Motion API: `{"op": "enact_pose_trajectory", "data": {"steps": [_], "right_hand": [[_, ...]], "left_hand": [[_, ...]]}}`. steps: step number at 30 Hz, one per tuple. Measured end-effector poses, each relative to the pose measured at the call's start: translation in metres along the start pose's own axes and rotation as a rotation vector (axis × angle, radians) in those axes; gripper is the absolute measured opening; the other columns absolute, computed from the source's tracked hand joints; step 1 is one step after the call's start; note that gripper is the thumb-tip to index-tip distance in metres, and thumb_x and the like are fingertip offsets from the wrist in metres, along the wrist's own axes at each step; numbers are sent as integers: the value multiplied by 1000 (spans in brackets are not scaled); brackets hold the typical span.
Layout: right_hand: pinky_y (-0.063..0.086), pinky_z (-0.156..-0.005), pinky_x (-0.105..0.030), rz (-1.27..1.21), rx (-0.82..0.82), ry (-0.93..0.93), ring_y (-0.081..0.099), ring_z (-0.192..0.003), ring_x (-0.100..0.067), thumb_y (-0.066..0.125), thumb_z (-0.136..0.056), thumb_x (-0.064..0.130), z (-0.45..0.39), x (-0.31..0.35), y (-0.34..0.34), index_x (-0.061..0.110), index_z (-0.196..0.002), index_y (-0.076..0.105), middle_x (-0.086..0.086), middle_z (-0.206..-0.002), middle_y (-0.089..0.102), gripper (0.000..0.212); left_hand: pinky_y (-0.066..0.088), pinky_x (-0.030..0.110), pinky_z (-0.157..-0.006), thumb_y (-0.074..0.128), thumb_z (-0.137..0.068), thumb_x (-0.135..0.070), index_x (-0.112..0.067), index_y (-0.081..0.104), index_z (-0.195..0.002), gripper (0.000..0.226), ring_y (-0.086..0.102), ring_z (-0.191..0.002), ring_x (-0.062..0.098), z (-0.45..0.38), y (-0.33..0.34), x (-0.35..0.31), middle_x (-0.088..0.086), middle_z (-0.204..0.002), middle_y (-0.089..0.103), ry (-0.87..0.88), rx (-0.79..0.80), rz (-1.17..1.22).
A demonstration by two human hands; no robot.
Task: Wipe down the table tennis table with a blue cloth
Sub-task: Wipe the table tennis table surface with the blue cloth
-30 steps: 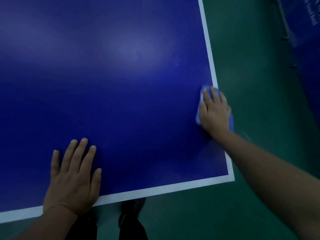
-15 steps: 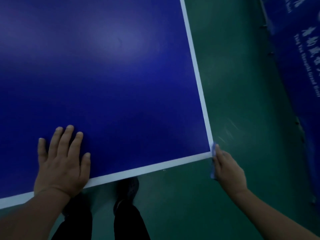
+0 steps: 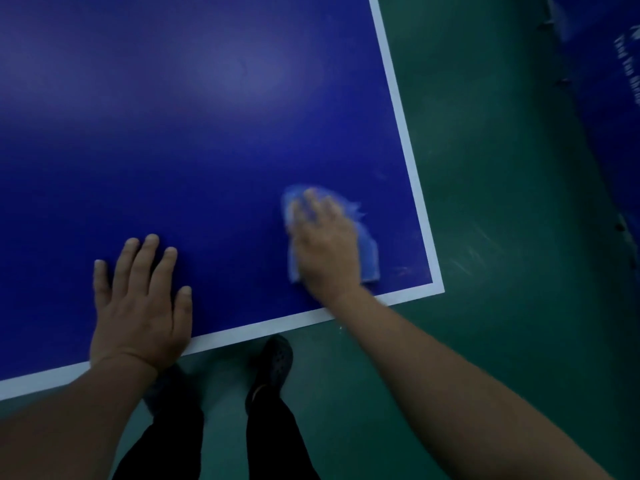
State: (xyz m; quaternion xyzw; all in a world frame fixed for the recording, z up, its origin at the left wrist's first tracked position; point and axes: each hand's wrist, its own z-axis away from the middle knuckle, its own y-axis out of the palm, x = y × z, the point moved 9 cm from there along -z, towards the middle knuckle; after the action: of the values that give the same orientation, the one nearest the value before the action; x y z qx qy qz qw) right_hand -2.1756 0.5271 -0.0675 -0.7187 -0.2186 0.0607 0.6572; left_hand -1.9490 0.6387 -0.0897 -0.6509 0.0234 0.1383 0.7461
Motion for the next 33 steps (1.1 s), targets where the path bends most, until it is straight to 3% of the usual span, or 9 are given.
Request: {"op": "enact_pose_trajectory", "data": {"steps": [4,7,11,15,17,23,29,31,33], "right_hand": [[41,-103,-44,-36,189,-302,47,-137,-32,59,-93,21,65,17,5,18,-139,58,-8,-150,49,46],[41,-109,-48,96,111,30,53,-130,-36,62,-91,4,45,-90,-23,4,-135,60,-18,-145,52,44],[30,-117,-44,117,36,500,36,-143,-35,37,-107,24,27,-141,-38,9,-148,46,-13,-157,37,44],[36,-108,-45,50,111,-36,40,-141,-35,41,-102,28,60,-31,-5,18,-144,50,-7,-153,45,44],[34,-110,-51,53,185,-174,38,-142,-36,42,-101,33,38,-43,-3,20,-145,50,-5,-154,44,46],[13,-122,-46,133,106,422,19,-151,-28,27,-108,35,-82,-147,-22,22,-156,30,-3,-165,23,51],[18,-120,-48,82,288,-314,26,-149,-31,32,-105,41,27,-32,6,24,-153,35,-4,-161,31,51],[21,-120,-54,105,310,-333,27,-149,-32,35,-104,39,11,-56,3,24,-153,35,-3,-161,30,51],[30,-113,-60,124,234,-112,32,-145,-39,42,-103,31,-42,-102,-4,17,-150,44,-10,-158,37,49]], "left_hand": [[-6,51,-122,25,-96,-44,-5,40,-146,65,9,-152,27,0,-1,1,14,-161,24,-5,-2,11],[-5,51,-122,26,-95,-43,-5,41,-146,65,10,-152,27,0,-2,-1,15,-160,26,-2,-5,28],[-5,51,-122,25,-96,-43,-6,40,-147,65,9,-152,27,1,-4,-2,14,-161,25,-5,5,20],[-3,52,-122,26,-96,-43,-5,42,-146,64,11,-151,28,0,-5,-1,15,-160,26,-3,-9,30],[-2,53,-122,26,-96,-42,-5,42,-145,64,11,-151,27,1,-4,-2,15,-160,27,-2,-5,30],[0,54,-121,25,-96,-43,-6,42,-146,64,12,-151,27,0,-2,-1,15,-160,27,-3,-7,8],[-3,52,-122,27,-96,-42,-4,43,-145,64,13,-151,27,0,-2,-1,15,-159,28,3,-12,20],[-2,53,-122,26,-96,-43,-5,43,-145,64,12,-151,26,0,-1,0,15,-159,28,-1,-7,19],[0,54,-121,27,-95,-42,-4,43,-144,64,13,-151,27,0,-1,0,15,-159,29,2,-14,13]]}}
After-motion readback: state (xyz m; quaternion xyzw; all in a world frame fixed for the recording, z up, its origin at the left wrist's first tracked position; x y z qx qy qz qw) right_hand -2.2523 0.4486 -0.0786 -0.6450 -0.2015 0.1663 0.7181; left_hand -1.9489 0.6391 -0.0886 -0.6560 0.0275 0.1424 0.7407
